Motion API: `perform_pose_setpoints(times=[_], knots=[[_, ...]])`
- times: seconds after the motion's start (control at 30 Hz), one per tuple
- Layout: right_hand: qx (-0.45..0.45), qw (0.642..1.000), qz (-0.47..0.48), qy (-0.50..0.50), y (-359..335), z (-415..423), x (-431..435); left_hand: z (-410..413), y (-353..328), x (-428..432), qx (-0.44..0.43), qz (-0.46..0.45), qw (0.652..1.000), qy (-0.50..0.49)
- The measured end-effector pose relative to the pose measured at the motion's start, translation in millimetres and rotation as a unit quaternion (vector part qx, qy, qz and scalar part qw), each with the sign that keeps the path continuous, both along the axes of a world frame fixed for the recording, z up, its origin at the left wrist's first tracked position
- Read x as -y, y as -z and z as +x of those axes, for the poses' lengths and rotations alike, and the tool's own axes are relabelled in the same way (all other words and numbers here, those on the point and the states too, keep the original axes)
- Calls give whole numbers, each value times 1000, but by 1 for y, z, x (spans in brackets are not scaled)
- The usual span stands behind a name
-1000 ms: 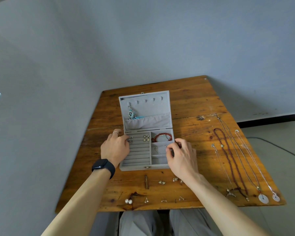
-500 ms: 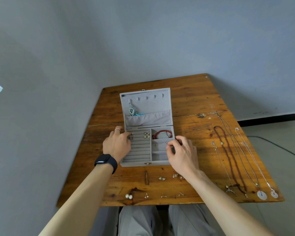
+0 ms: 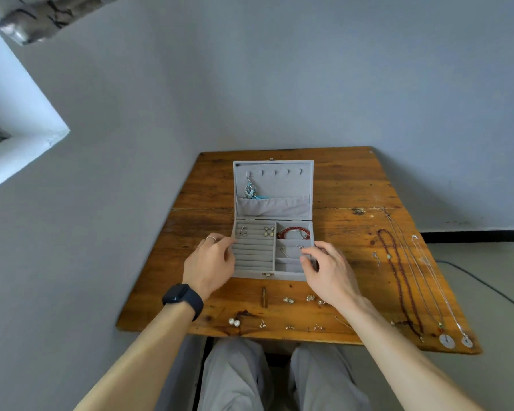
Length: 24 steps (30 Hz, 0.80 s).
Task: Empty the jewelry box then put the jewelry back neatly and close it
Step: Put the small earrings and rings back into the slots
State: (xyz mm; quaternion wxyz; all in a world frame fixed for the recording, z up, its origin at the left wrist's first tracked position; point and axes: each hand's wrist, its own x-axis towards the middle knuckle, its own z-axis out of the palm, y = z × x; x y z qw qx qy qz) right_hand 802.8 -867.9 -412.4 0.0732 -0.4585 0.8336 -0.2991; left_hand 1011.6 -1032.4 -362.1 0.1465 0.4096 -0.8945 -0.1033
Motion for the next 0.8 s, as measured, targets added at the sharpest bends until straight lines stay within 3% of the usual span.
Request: perform_pose_setpoints(times=[0.37, 0.53, 0.8], knots=[[-25, 995, -62, -79, -8, 89, -36, 85, 39, -74, -110, 136, 984, -10], [-77, 989, -58, -114, 0, 138, -35, 101, 55, -93, -141, 144, 980, -7], [-146, 986, 4, -83, 11, 163, -21, 98, 64, -96, -146, 94, 985, -7]])
